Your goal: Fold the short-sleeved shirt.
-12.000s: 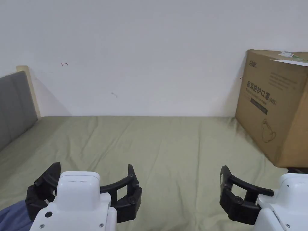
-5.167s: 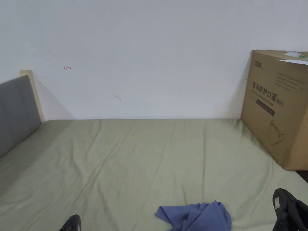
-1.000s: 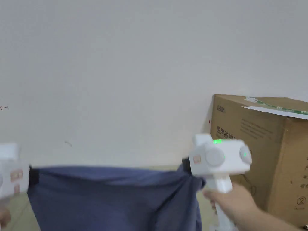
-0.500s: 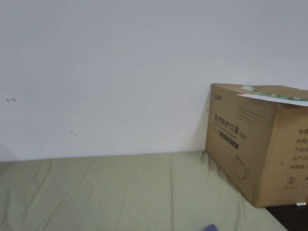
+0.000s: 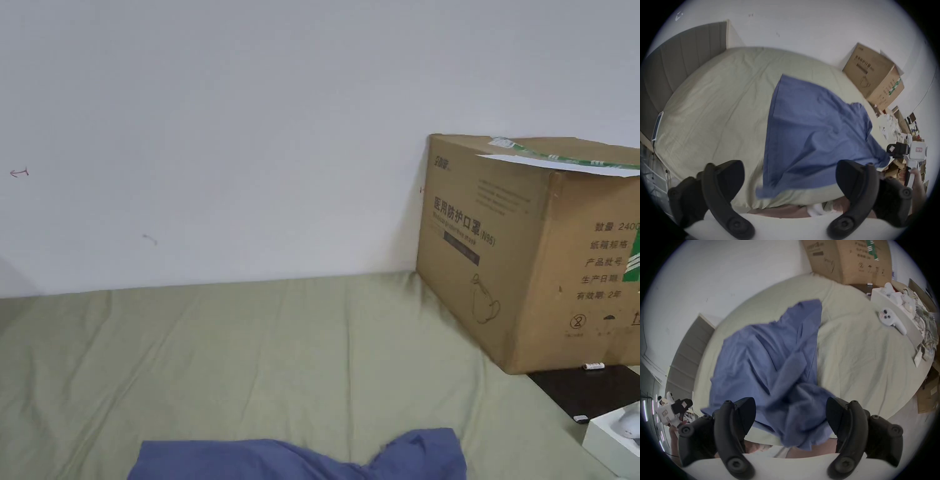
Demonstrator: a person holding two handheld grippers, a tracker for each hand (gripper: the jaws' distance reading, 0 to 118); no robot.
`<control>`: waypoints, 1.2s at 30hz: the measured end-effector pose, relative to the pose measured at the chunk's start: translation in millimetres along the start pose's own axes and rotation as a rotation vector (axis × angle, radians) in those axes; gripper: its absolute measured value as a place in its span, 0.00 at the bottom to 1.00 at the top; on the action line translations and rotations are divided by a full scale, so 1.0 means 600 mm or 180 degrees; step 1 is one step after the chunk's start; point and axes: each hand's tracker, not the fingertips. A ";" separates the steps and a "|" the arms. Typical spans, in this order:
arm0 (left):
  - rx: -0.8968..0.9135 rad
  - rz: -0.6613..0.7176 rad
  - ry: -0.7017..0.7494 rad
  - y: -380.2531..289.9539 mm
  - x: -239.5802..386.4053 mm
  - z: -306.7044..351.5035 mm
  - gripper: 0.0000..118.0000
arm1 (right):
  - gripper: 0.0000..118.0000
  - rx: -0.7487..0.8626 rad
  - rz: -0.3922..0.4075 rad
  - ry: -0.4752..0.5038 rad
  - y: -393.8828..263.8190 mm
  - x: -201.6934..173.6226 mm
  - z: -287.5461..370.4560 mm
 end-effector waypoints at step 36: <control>0.1047 -0.0133 -0.0103 0.085 0.039 -0.039 0.00 | 0.92 -0.0896 0.0044 -0.1041 0.430 0.115 -0.359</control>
